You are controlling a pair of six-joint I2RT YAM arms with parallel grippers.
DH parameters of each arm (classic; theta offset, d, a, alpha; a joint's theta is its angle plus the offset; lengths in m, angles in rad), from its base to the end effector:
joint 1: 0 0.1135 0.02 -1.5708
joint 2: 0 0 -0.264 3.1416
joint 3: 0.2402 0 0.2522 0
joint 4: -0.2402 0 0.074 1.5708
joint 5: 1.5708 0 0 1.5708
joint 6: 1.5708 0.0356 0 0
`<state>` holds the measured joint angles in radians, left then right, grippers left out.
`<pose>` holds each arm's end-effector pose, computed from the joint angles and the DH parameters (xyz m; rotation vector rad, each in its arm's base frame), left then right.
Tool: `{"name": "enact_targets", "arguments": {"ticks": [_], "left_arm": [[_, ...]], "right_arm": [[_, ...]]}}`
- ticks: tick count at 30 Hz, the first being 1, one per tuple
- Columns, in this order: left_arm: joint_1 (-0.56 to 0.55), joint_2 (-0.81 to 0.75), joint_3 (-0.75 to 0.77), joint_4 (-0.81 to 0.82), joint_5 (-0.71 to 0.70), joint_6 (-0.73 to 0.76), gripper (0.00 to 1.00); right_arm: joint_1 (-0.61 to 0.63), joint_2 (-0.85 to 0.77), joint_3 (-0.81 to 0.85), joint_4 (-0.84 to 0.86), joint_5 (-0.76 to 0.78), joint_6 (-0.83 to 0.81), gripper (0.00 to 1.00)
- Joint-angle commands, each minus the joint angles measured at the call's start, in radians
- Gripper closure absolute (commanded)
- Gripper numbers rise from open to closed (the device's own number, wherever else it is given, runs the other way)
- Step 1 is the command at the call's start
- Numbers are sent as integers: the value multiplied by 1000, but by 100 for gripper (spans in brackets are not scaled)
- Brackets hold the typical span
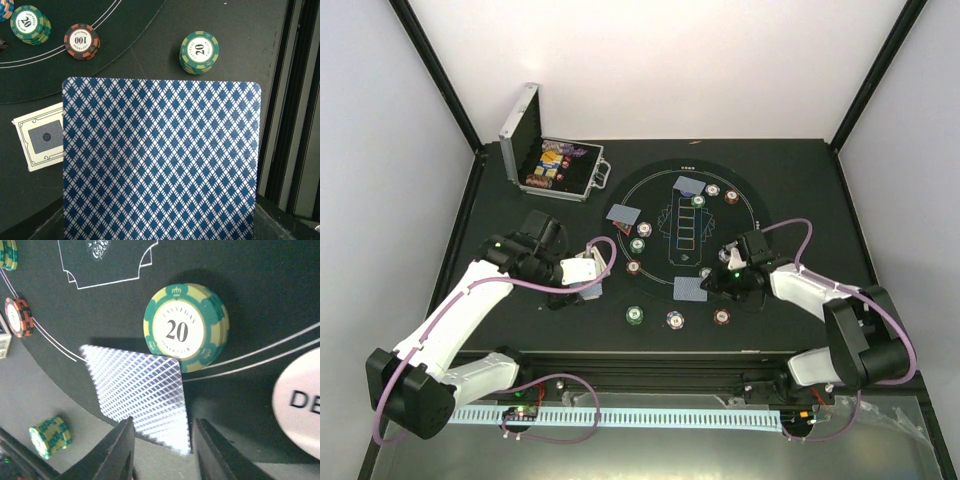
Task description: Distribute texas hold em gaming equipment
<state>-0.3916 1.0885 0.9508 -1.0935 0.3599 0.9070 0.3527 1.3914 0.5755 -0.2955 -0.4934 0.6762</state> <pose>0.1654 -0.0819 0.2720 1.7011 2.1015 -0.3573 0.2111 0.0957 0.1415 0.2916 2.8222 0.9468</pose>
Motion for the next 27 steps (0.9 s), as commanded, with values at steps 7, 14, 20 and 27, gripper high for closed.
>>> {"name": "enact_targets", "arguments": {"ticks": [7, 14, 20, 27], "left_arm": [[8, -9, 32, -17, 22, 21, 98], [7, -4, 31, -9, 35, 17, 98], [7, 1, 34, -6, 41, 11, 98], [7, 10, 39, -4, 40, 12, 98]], "right_arm": [[-6, -151, 109, -169, 137, -25, 53], [105, -227, 119, 10, -69, 141, 33], [322, -167, 168, 224, -112, 311, 14], [486, -40, 243, 359, -62, 396, 3]]}}
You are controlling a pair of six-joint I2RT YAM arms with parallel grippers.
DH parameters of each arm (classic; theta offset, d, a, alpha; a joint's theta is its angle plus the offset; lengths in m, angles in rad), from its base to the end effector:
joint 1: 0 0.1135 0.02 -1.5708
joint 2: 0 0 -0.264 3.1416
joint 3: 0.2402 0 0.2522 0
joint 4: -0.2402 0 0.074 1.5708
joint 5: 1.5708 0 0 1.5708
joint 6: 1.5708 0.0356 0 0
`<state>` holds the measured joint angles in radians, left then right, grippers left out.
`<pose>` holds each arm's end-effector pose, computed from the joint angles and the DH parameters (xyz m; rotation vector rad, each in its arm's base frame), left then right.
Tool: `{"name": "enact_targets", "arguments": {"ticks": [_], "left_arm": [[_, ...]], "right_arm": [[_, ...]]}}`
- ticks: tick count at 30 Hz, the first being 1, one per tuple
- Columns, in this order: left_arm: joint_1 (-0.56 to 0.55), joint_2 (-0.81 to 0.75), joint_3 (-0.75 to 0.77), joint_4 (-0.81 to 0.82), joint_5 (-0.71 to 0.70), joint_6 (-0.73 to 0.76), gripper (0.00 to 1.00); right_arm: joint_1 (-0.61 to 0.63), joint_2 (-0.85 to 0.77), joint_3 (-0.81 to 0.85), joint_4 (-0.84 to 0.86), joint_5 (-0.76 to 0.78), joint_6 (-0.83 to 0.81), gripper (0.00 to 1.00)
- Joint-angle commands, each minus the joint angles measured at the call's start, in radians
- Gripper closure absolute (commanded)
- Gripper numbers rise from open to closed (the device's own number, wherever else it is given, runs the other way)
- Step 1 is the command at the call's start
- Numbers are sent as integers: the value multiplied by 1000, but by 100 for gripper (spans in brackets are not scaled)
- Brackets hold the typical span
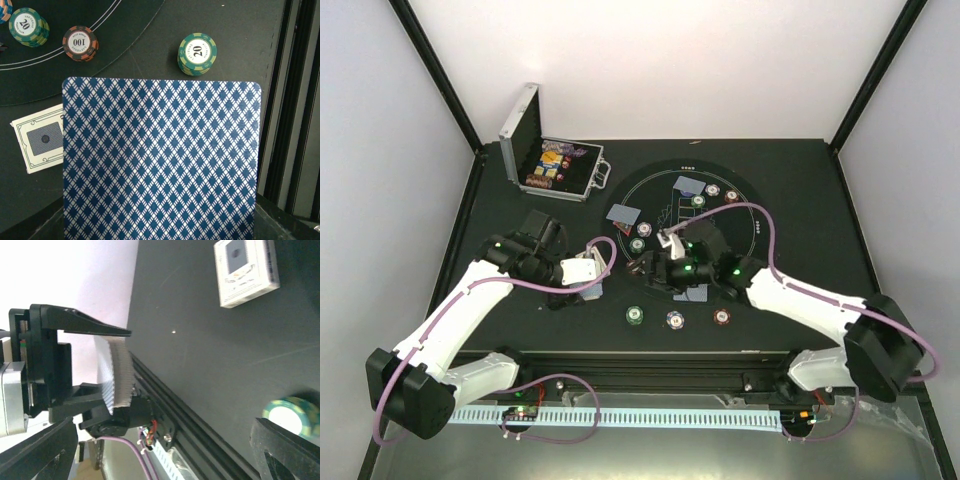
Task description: Distribute texas hold em gaming equipment
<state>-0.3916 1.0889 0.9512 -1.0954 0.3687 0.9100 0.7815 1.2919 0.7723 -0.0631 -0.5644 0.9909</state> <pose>0.1652 -0.0821 0.2721 1.7042 2.0963 -0.3687 0.1830 0.2084 0.2405 -0.1271 2.5296 1.5029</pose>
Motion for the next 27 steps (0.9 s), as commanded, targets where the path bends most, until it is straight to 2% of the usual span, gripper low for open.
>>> {"name": "enact_targets", "arguments": {"ticks": [1, 4, 16, 27], "left_arm": [[7, 9, 38, -1, 33, 8, 98], [7, 6, 37, 3, 40, 7, 98], [7, -4, 52, -11, 40, 20, 99], [7, -15, 56, -20, 38, 21, 98]], "right_arm": [[69, 80, 57, 150, 6, 92, 3], [107, 146, 82, 215, -2, 127, 4], [184, 376, 224, 291, -46, 154, 12], [177, 478, 211, 374, -75, 192, 24]]}}
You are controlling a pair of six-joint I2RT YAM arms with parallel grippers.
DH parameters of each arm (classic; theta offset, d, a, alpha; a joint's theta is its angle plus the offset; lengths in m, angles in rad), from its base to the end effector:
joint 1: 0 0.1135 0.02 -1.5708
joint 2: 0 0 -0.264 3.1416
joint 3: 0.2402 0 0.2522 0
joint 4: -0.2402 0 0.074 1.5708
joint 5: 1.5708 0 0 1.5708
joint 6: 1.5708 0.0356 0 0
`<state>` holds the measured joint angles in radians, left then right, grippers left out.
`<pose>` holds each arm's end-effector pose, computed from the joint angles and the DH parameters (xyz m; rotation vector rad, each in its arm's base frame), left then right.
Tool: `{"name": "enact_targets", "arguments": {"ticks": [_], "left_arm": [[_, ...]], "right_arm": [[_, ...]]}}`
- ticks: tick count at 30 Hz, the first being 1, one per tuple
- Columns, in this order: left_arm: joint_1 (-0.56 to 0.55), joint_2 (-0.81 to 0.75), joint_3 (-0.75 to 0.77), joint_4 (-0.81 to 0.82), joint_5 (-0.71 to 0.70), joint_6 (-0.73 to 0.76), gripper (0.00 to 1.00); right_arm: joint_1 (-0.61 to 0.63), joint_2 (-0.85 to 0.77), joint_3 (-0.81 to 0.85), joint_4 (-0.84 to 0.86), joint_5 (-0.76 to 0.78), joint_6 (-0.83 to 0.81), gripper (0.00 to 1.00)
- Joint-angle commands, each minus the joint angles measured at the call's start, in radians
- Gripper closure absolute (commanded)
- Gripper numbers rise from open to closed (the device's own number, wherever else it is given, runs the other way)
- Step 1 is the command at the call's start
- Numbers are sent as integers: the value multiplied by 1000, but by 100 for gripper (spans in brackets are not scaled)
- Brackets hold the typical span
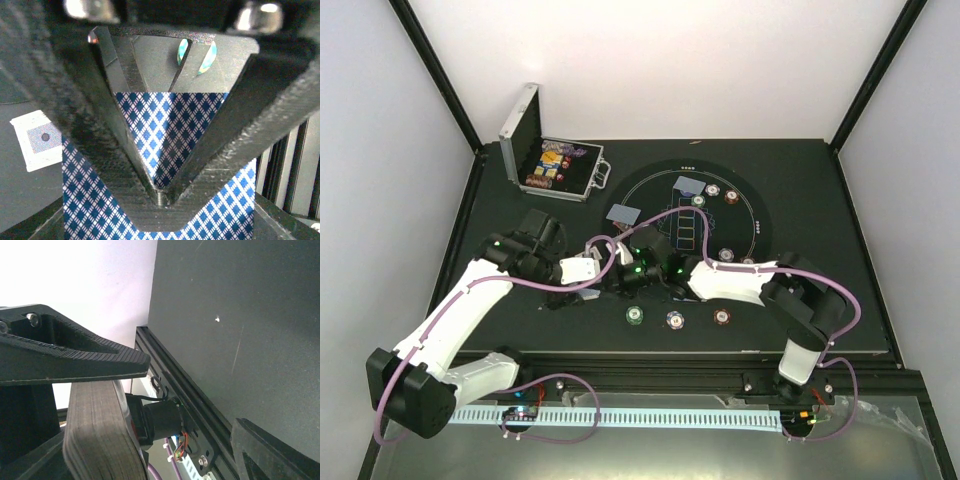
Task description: Distribute texas hold em gaming equipment
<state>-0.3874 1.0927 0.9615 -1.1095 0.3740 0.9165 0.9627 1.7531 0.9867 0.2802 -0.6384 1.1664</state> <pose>0.1654 -0.0815 0.2740 1.7083 2.0976 -0.3760 0.1978 0.3212 0.1985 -0.2460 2.5892 1.7530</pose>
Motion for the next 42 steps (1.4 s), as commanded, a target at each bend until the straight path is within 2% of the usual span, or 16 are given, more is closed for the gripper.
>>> {"name": "enact_targets", "arguments": {"ticks": [1, 9, 15, 18, 23, 27, 31, 35, 42], "left_arm": [[3, -19, 47, -7, 34, 15, 98], [2, -18, 56, -10, 43, 10, 98], [2, -18, 53, -8, 41, 9, 98], [3, -19, 51, -6, 40, 8, 98], [4, -20, 47, -3, 39, 9, 98], [3, -18, 46, -2, 39, 8, 98], [3, -16, 47, -1, 38, 8, 99], [3, -19, 46, -1, 36, 10, 99], [4, -17, 45, 0, 26, 12, 98]], "right_arm": [[-9, 15, -16, 44, -3, 19, 25], [-59, -31, -132, 74, 5, 16, 35], [-62, -74, -159, 52, 10, -1, 43], [-63, -109, -150, 3, 26, -28, 51], [-63, -158, -122, -100, 46, -83, 77], [-68, -195, -101, -174, 61, -120, 86], [-90, -212, -68, -295, 75, -197, 91], [-141, -234, -66, -337, 58, -230, 99], [-250, -235, -35, -397, 8, -296, 99]]}}
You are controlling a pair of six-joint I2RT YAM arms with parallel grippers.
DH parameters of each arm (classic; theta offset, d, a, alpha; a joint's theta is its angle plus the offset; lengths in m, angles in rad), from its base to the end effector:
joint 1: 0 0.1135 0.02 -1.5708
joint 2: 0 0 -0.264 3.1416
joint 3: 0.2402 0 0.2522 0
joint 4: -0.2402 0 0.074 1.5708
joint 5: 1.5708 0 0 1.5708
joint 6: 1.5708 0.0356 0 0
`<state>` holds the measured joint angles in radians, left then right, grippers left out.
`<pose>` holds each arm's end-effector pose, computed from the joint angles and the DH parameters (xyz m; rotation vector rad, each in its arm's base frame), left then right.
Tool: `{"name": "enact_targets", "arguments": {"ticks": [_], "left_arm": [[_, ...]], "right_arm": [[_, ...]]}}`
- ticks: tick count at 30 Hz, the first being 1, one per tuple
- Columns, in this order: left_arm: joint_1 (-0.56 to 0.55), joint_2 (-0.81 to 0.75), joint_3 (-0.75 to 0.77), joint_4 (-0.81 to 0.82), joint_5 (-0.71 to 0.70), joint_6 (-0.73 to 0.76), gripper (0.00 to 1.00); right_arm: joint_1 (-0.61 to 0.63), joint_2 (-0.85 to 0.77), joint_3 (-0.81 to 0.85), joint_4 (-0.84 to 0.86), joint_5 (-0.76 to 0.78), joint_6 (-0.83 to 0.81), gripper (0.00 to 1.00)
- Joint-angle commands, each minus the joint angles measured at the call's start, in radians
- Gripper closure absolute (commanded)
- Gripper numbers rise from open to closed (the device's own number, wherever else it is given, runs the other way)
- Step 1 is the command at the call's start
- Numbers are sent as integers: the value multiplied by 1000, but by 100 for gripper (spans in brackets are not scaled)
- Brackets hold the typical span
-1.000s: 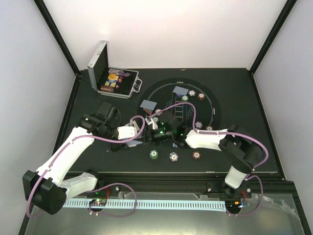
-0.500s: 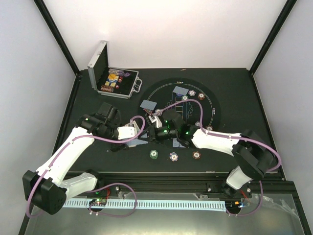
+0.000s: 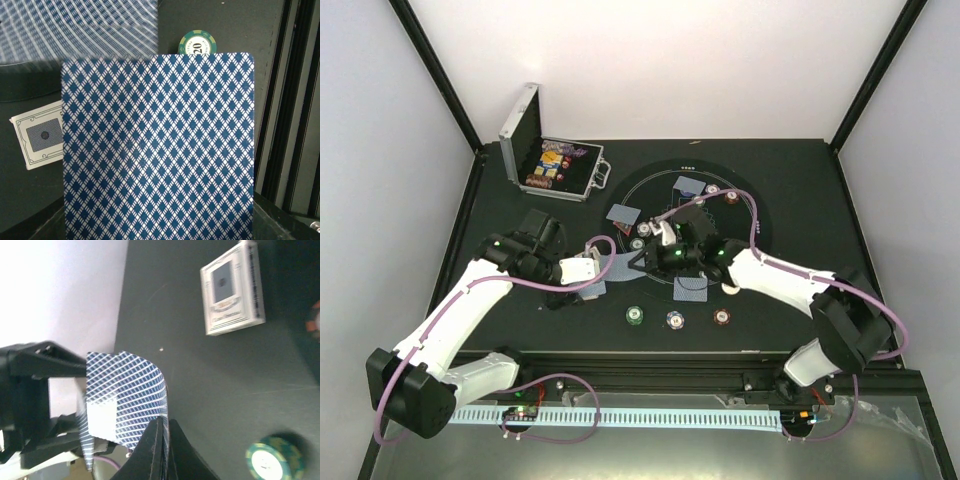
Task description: Distribute texas hold em gaming equipment
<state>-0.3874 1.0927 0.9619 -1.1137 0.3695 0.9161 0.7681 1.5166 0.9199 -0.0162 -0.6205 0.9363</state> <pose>0.1651 -0.0813 0.2739 1.7096 2.1033 -0.3722 0.2203 0.2416 0.2299 -0.2064 2.5467 1.5171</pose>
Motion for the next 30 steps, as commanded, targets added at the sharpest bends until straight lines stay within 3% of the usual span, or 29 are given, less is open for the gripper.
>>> {"name": "enact_targets", "arguments": {"ticks": [1, 7, 19, 23, 30], "left_arm": [[3, -18, 45, 2, 29, 12, 98], [3, -20, 44, 1, 16, 9, 98], [4, -19, 47, -10, 5, -14, 98], [5, -27, 40, -14, -8, -9, 99], [7, -16, 30, -6, -13, -5, 98]], "right_arm": [[-74, 11, 42, -105, -19, -76, 99], [-179, 159, 199, -154, -88, -164, 99], [-283, 781, 933, -462, -85, -273, 99], [-297, 865, 1033, -456, -119, -237, 99], [-313, 888, 1051, -429, -145, -217, 99]]}}
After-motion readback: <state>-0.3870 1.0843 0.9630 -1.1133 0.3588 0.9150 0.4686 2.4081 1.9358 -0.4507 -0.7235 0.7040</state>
